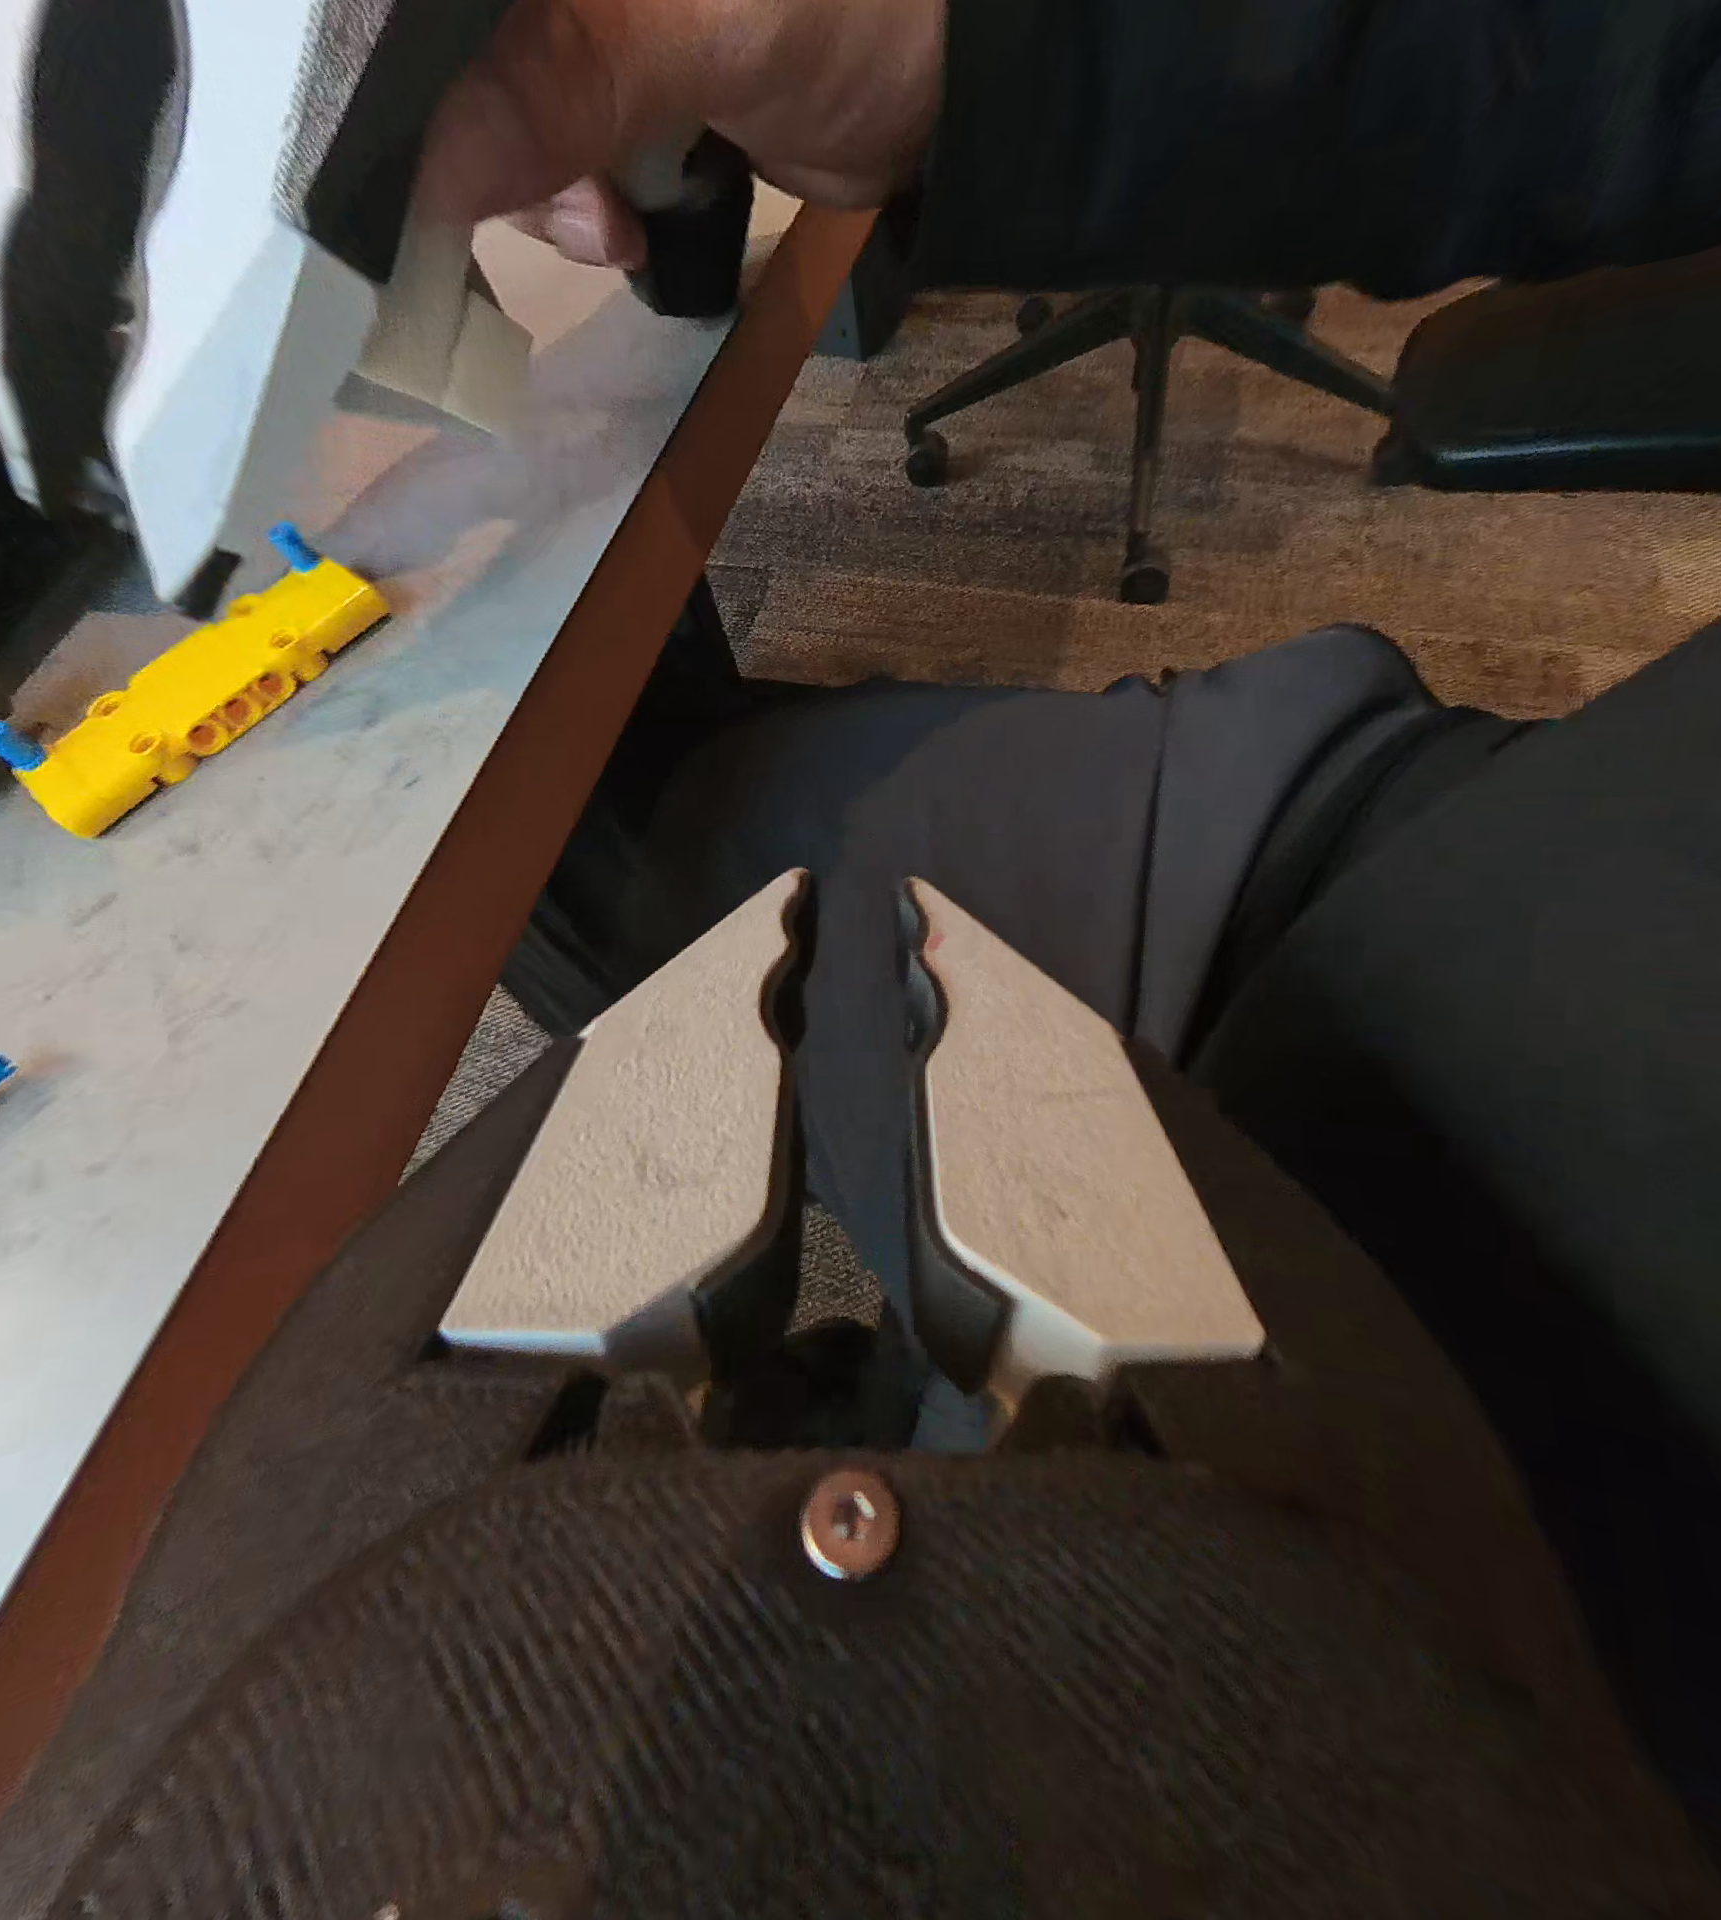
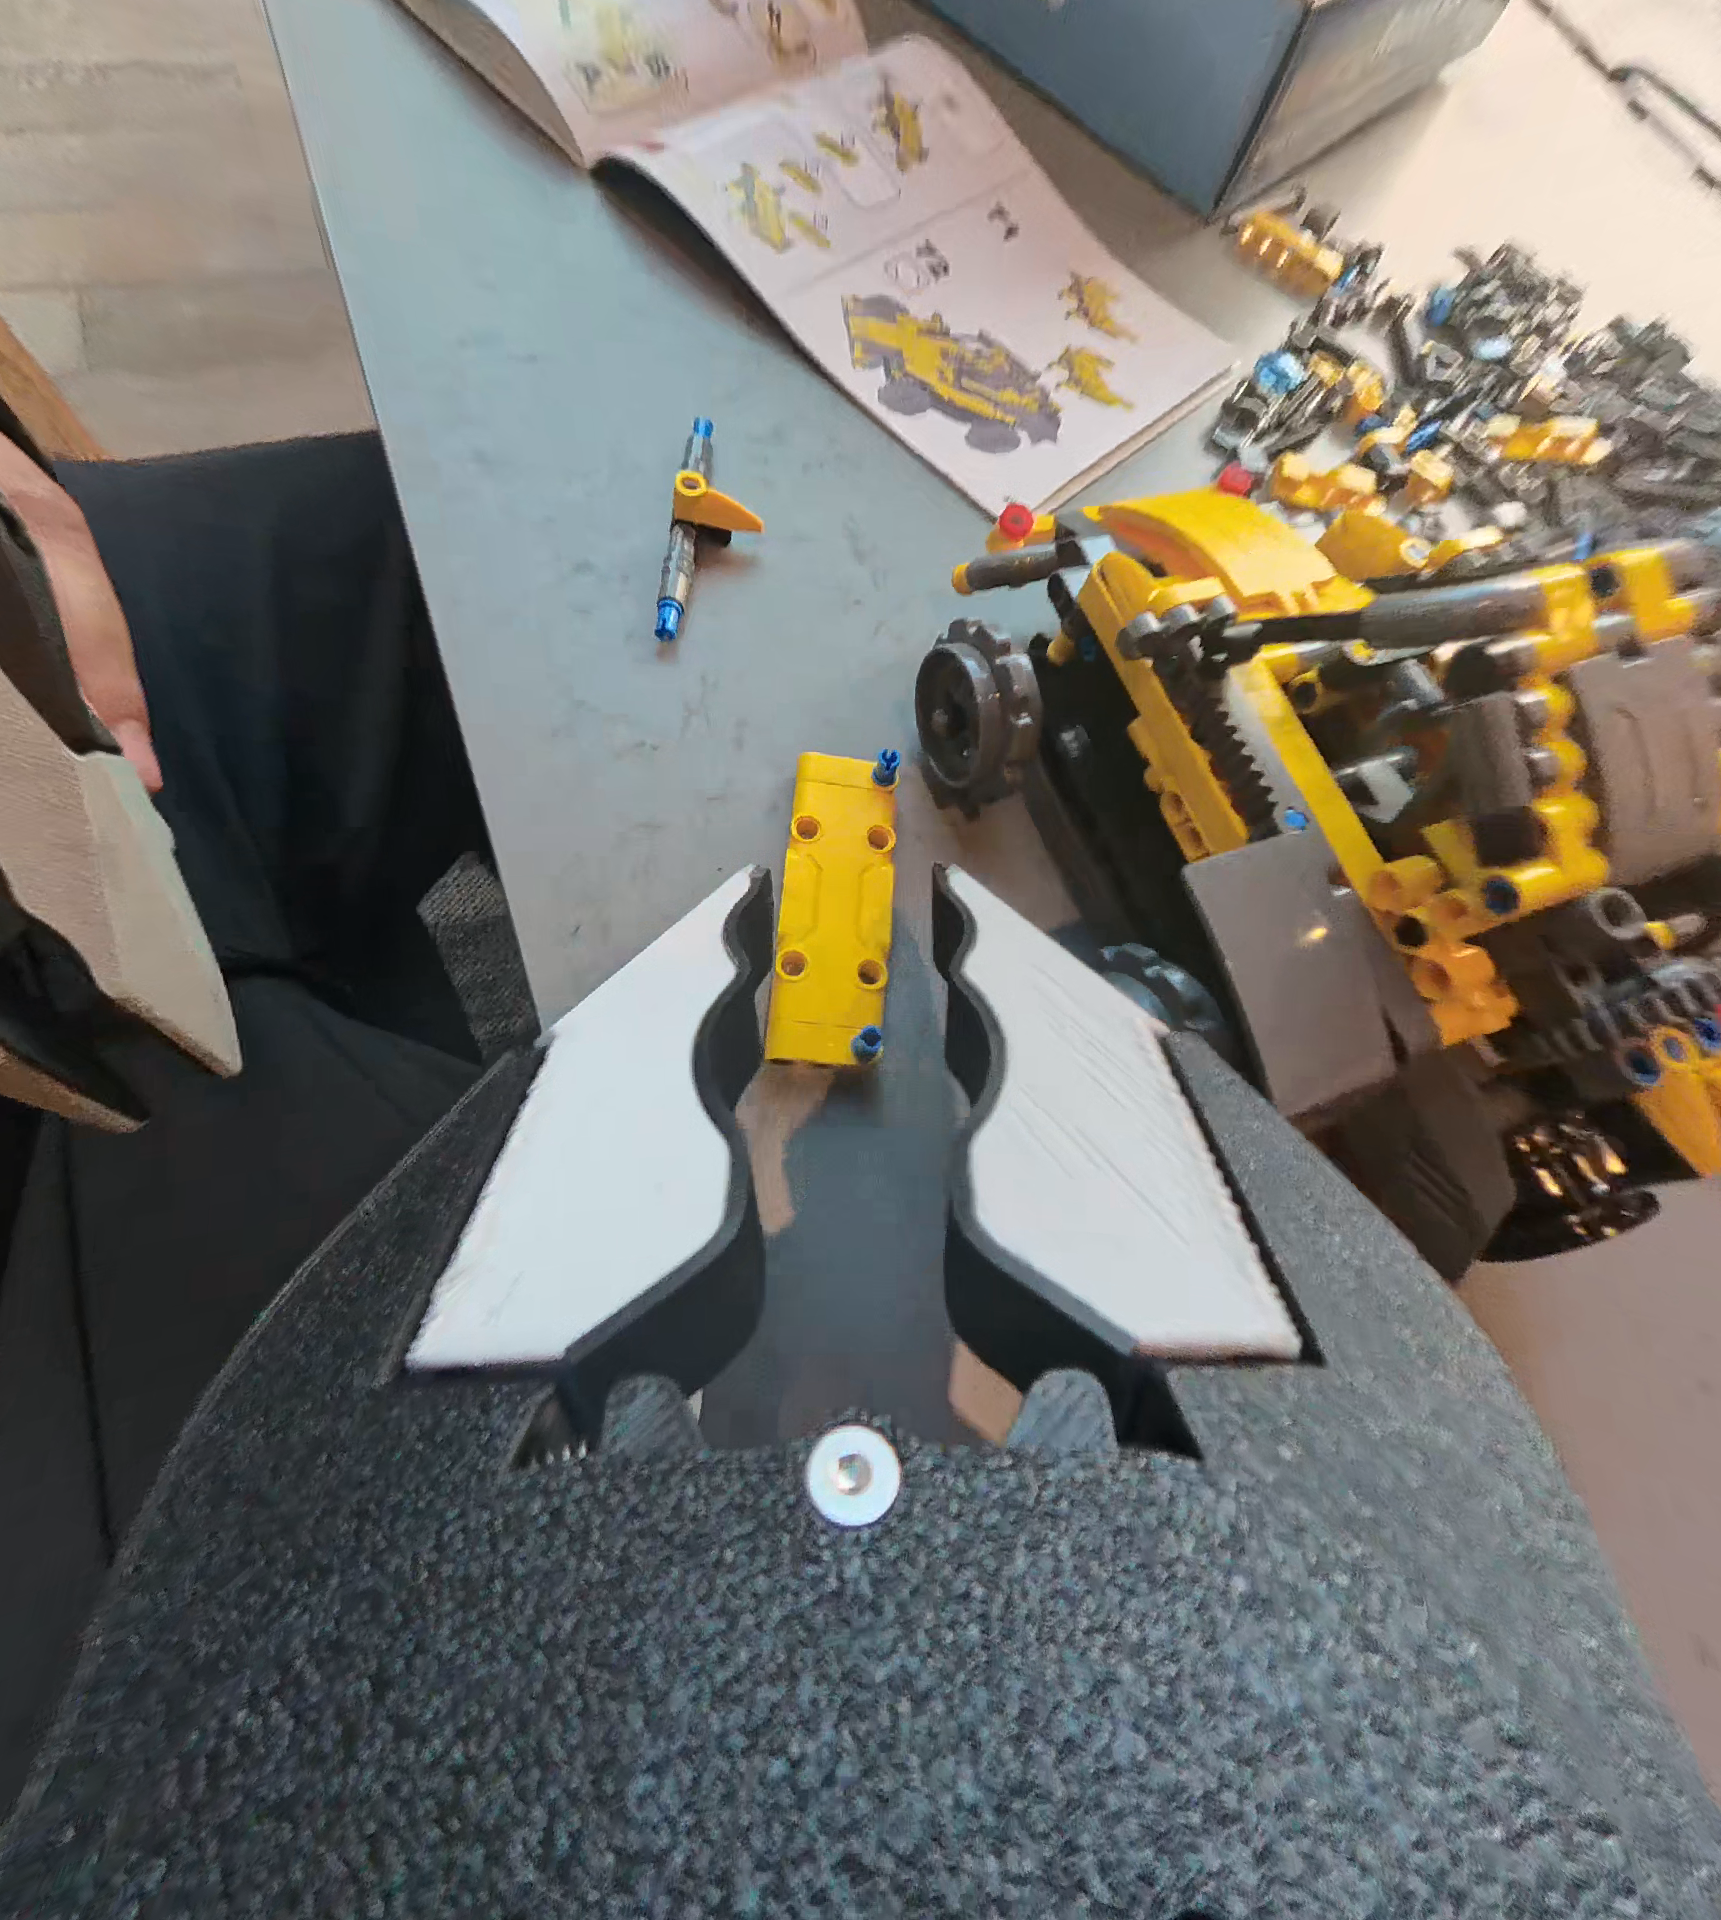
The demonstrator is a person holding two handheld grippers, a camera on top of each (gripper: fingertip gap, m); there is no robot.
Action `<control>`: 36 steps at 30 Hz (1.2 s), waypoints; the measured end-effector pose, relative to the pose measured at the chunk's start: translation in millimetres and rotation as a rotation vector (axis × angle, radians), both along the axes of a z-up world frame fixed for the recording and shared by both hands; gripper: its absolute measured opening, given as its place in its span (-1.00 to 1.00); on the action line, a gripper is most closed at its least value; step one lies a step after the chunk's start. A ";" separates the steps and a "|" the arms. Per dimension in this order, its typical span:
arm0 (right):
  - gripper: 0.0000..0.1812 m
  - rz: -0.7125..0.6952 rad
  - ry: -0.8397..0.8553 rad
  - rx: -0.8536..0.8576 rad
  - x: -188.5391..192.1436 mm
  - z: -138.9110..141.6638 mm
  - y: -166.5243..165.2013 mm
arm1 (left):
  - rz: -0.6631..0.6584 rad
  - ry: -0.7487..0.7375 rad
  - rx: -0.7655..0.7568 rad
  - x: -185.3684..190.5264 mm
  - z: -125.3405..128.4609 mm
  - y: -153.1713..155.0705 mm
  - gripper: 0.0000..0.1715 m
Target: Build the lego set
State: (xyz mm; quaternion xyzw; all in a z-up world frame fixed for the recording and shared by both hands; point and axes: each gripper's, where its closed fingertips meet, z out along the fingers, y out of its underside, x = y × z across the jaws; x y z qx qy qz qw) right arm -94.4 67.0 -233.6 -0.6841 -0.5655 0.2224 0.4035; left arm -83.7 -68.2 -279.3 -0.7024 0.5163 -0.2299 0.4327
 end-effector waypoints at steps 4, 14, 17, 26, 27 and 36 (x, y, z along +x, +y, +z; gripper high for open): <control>-0.62 -0.026 0.129 0.085 9.4 21.5 8.5 | -0.048 0.001 -0.016 12.5 -0.8 -0.3 -0.86; -0.45 -0.279 0.411 0.107 51.4 57.4 59.7 | -0.051 -0.002 -0.036 -8.8 -5.8 10.3 -0.83; -0.46 -0.330 0.440 0.144 58.5 62.8 66.4 | -0.046 -0.046 -0.063 -15.2 1.7 13.4 -0.82; -0.53 -0.348 0.277 0.208 49.5 44.8 69.9 | -0.142 -0.017 -0.092 -28.2 -0.1 19.8 -0.87; -0.50 -0.356 0.276 0.215 50.3 45.2 70.7 | -0.144 -0.014 -0.075 -28.2 1.5 21.7 -0.86; -0.49 -0.351 0.363 0.249 56.0 58.6 65.7 | -0.119 0.019 -0.029 -16.9 -3.1 16.3 -0.88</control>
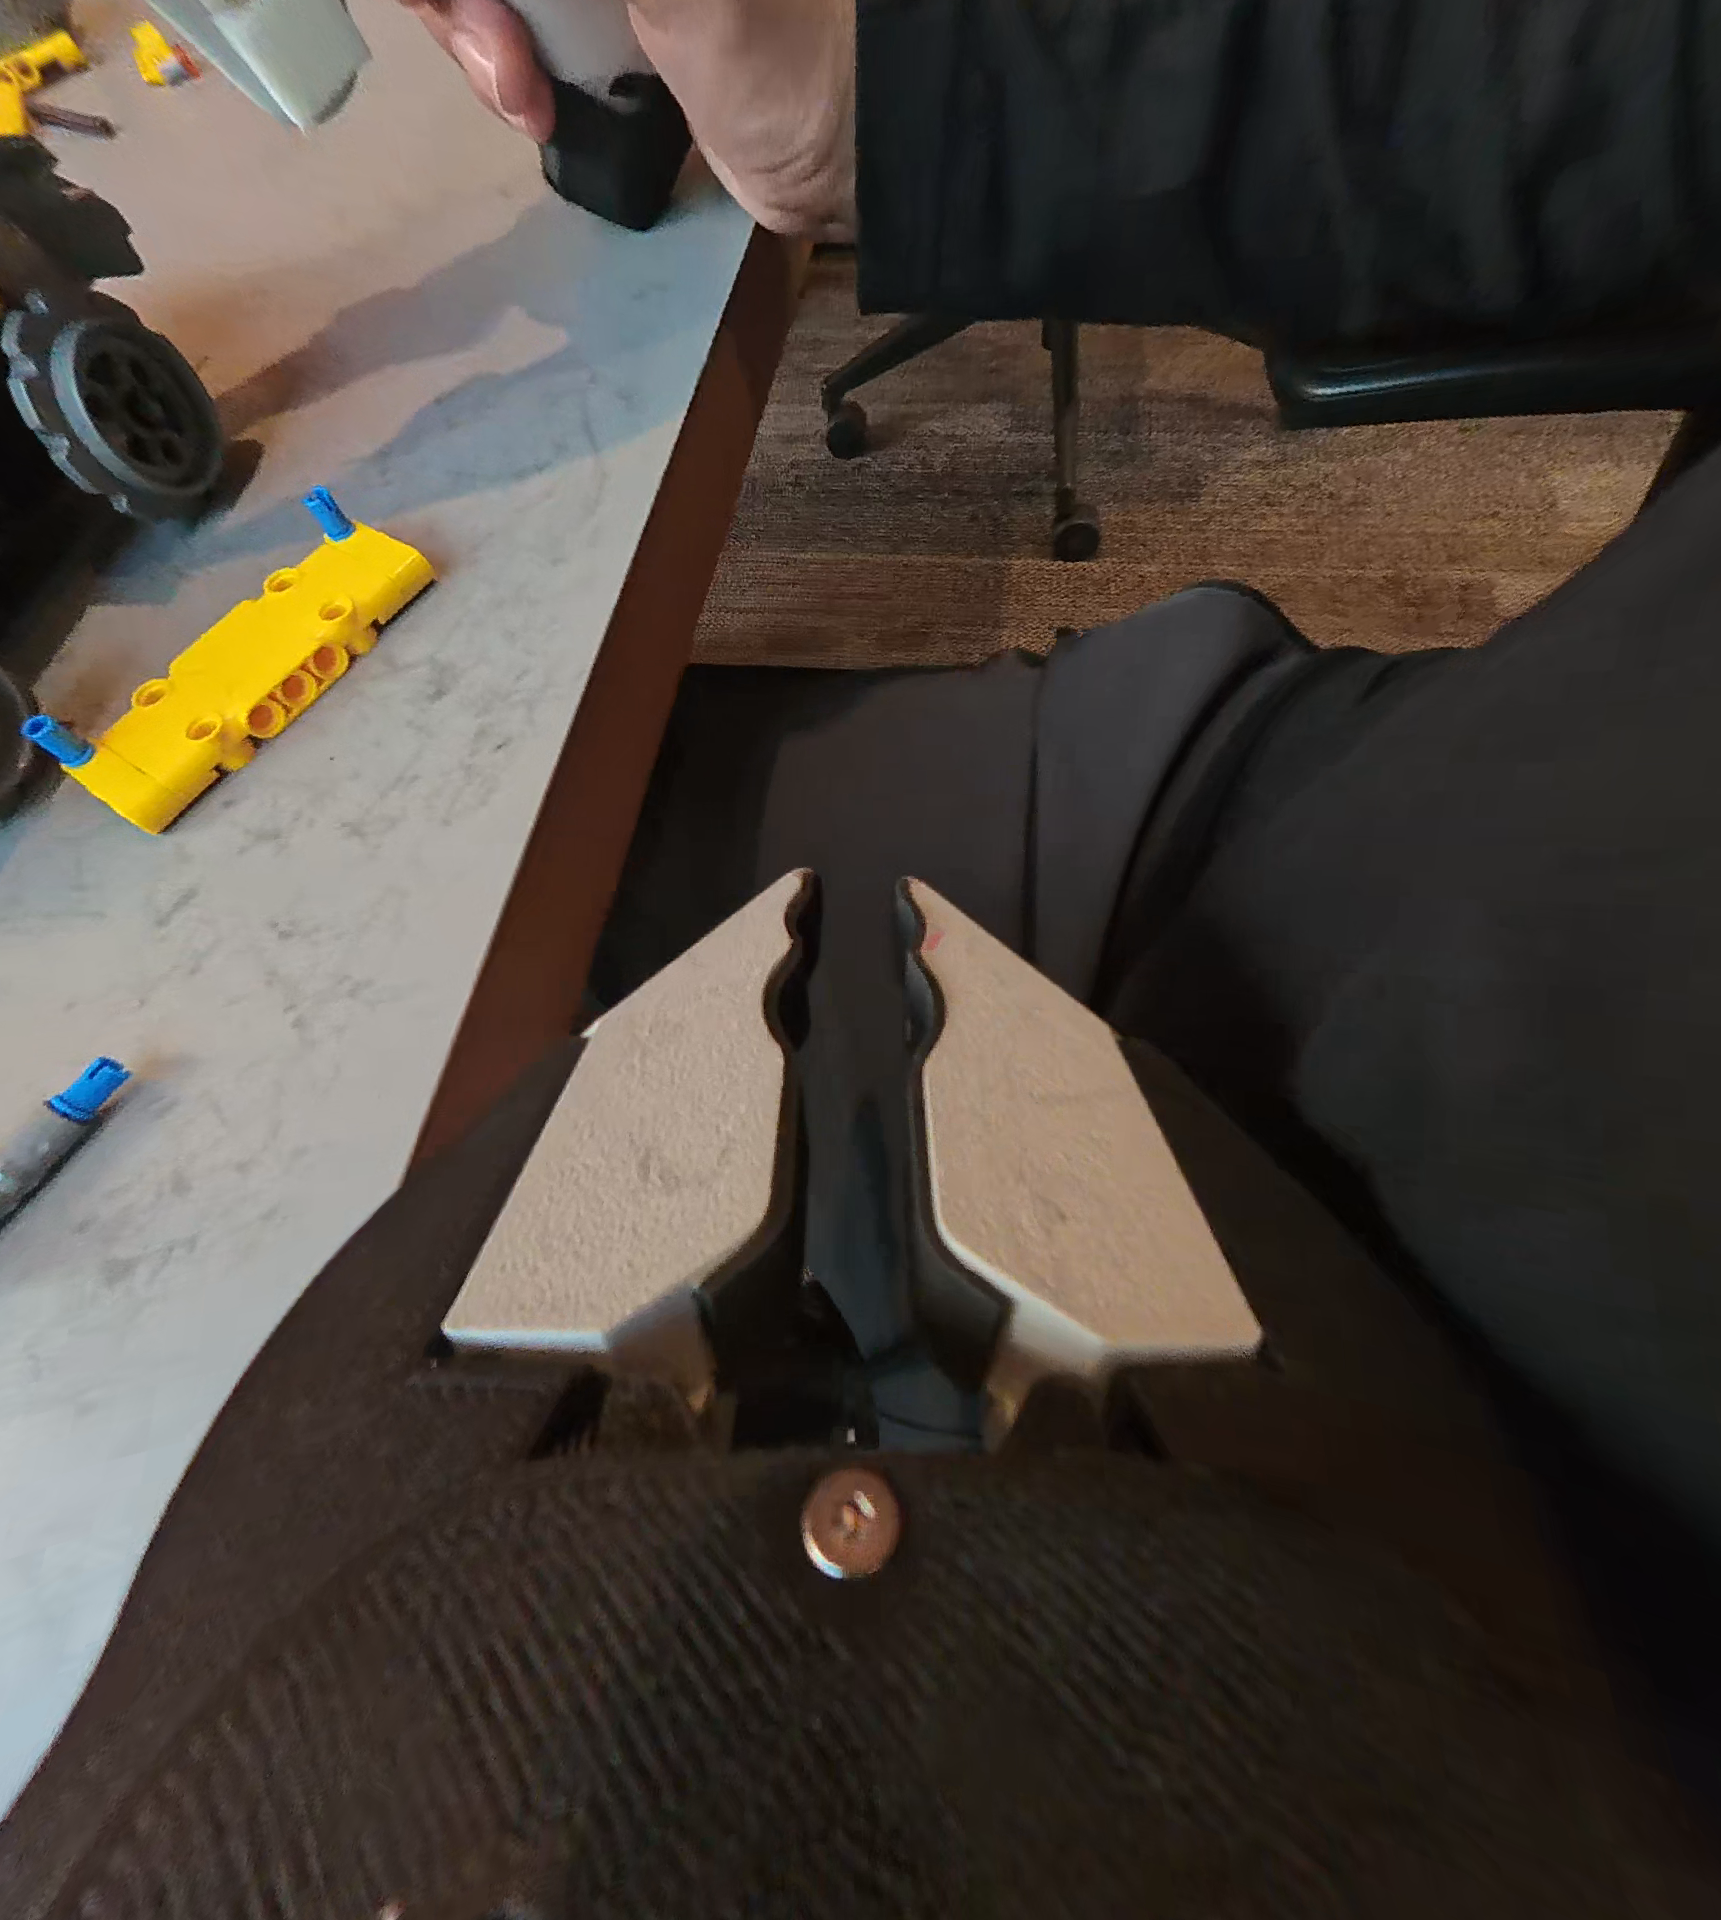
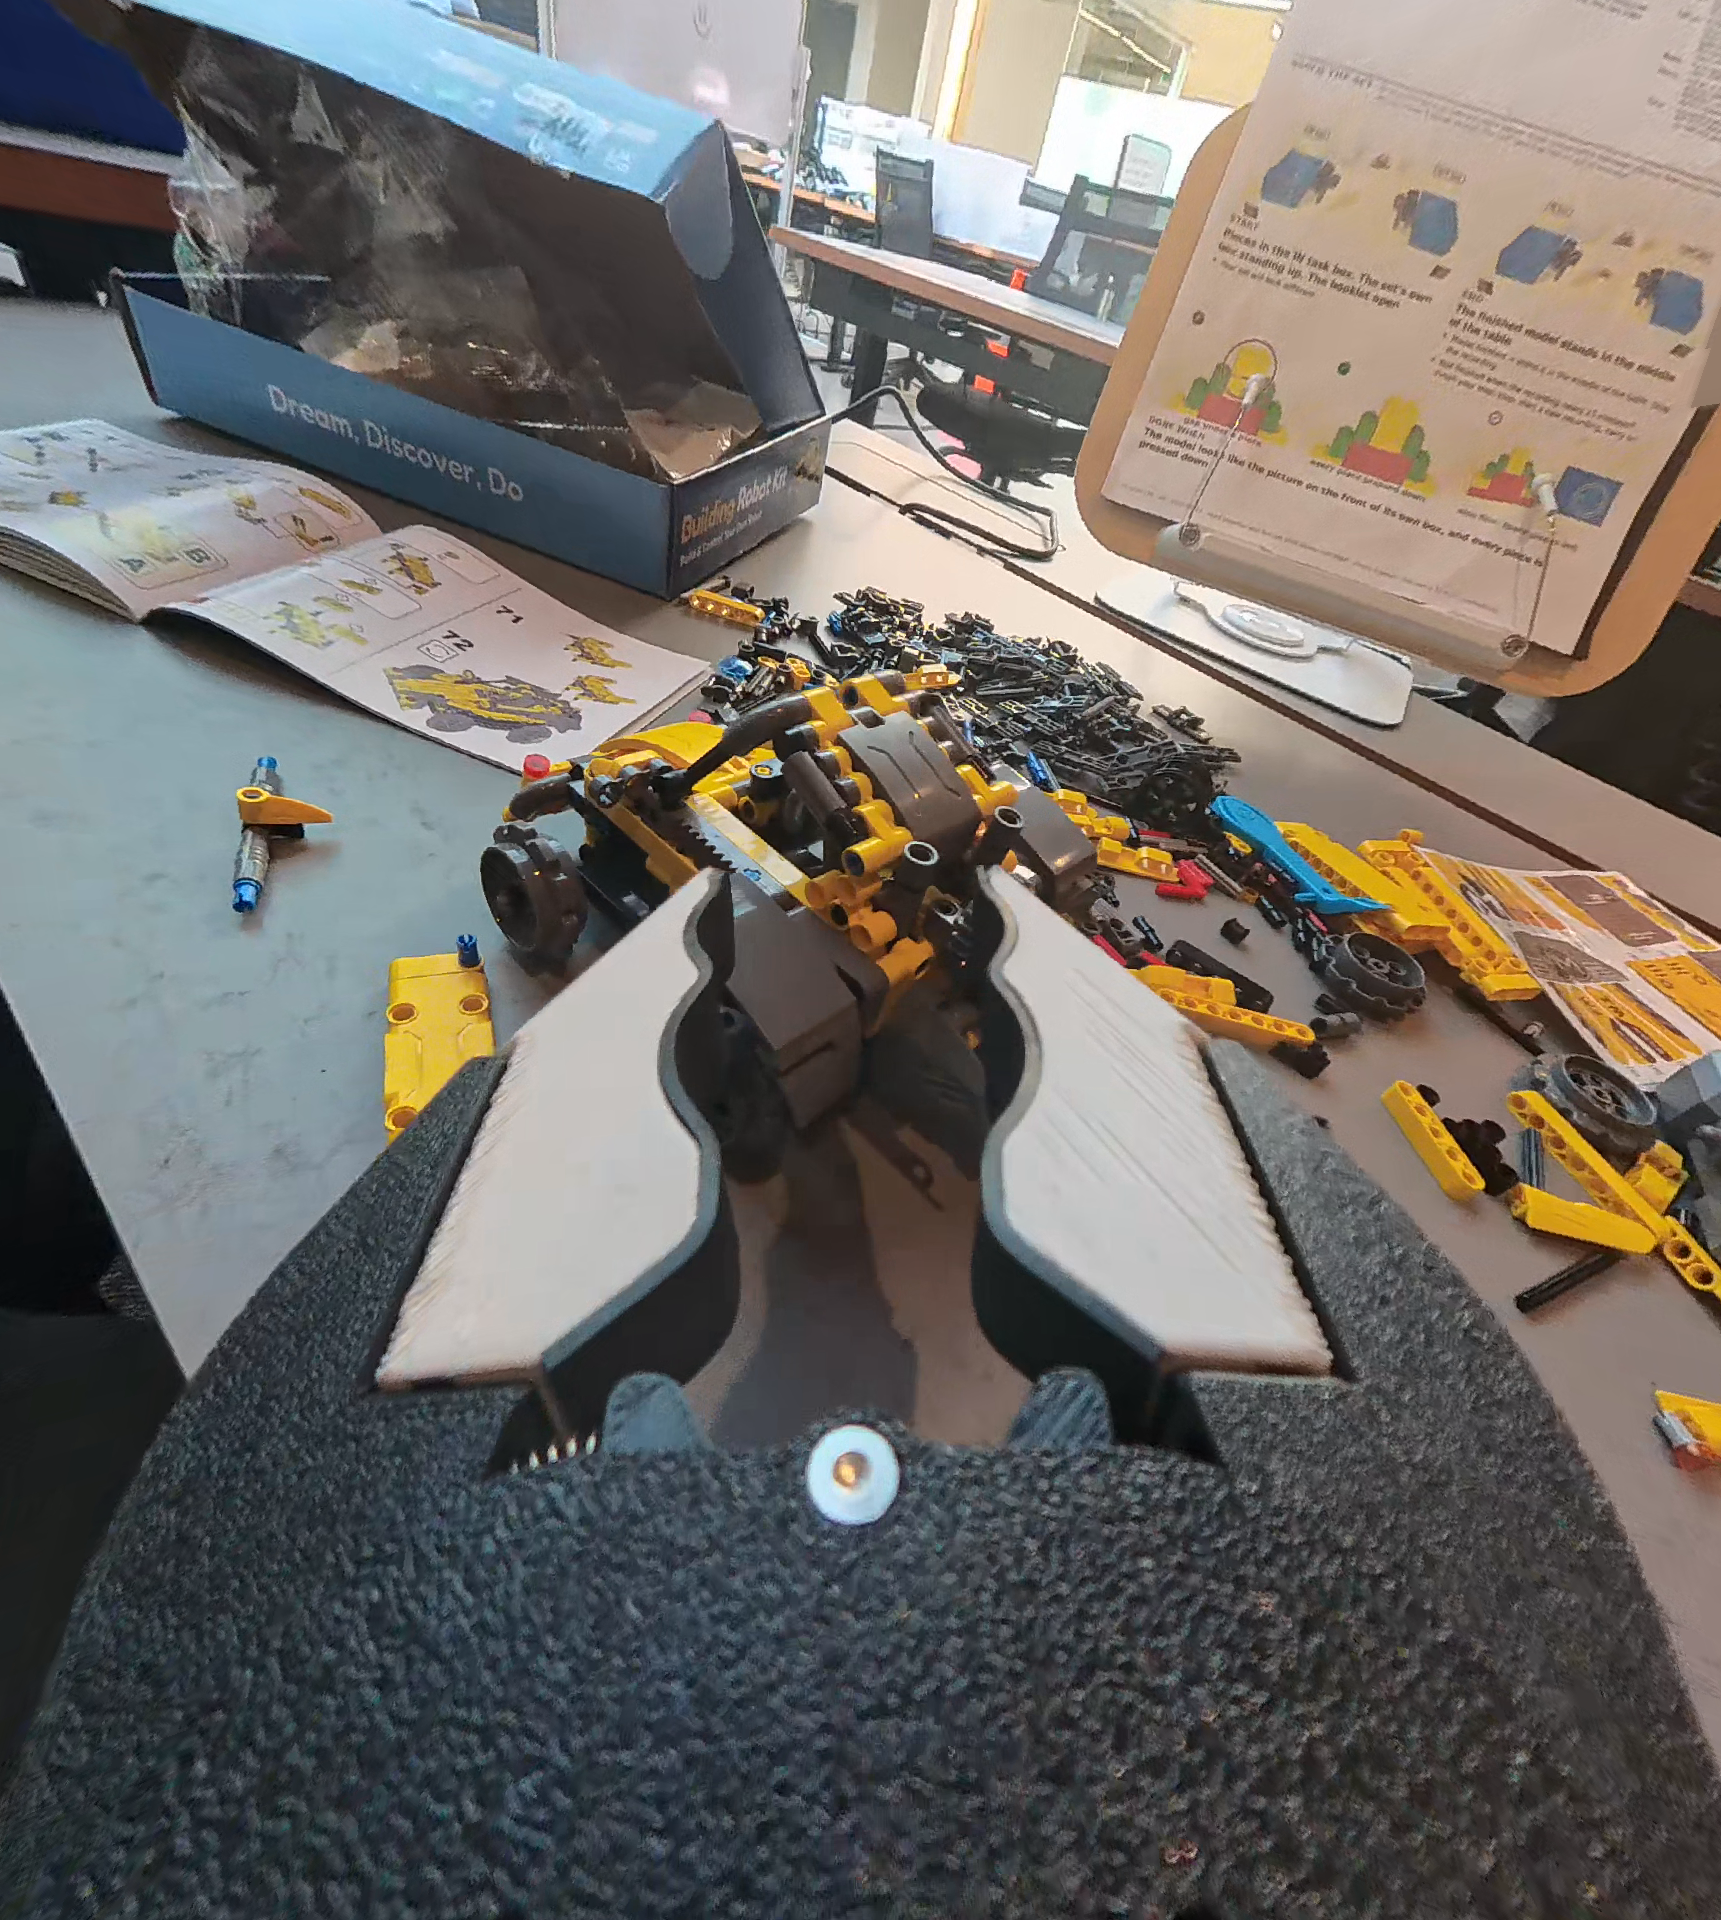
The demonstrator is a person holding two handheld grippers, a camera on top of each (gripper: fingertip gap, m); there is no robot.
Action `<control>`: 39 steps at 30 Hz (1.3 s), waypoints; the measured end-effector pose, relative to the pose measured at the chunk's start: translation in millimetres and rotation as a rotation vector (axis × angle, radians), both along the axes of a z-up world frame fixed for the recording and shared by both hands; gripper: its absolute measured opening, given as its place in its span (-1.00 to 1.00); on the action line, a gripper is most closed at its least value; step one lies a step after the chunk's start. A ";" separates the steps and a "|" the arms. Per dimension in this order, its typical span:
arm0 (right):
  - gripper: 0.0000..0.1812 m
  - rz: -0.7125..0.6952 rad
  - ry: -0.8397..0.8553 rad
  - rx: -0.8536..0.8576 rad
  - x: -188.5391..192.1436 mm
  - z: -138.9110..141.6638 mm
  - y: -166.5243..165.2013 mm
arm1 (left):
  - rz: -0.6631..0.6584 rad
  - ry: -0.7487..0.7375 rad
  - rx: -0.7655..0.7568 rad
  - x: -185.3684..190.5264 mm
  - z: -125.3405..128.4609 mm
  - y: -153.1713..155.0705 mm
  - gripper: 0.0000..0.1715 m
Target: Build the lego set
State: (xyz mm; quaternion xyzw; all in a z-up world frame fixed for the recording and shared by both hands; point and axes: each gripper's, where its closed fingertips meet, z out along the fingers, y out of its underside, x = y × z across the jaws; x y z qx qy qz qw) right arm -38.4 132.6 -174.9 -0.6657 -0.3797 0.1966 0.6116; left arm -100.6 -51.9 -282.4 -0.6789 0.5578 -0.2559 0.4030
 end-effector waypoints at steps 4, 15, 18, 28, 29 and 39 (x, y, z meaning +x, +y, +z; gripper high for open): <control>-0.45 0.022 0.026 -0.011 0.6 2.1 -1.8 | 0.019 0.038 0.030 2.8 -3.6 -2.5 -0.88; -0.44 0.062 0.096 -0.022 3.7 9.3 -5.8 | 0.147 -0.078 -0.055 -7.7 11.3 16.7 -0.95; -0.44 0.067 0.101 -0.031 3.6 9.2 -5.5 | 0.181 -0.070 -0.052 -13.8 9.6 24.2 -0.97; -0.39 0.098 -0.025 -0.020 -10.4 -4.2 -10.9 | 0.531 -0.186 0.196 -75.6 63.2 81.3 -1.00; -0.39 0.100 -0.045 -0.022 -12.2 -7.0 -11.0 | 0.599 -0.215 0.214 -92.8 72.4 90.7 -1.00; -0.39 0.087 -0.004 -0.040 -8.2 -3.2 -7.3 | 0.883 -0.358 0.140 -193.5 86.1 129.2 -0.57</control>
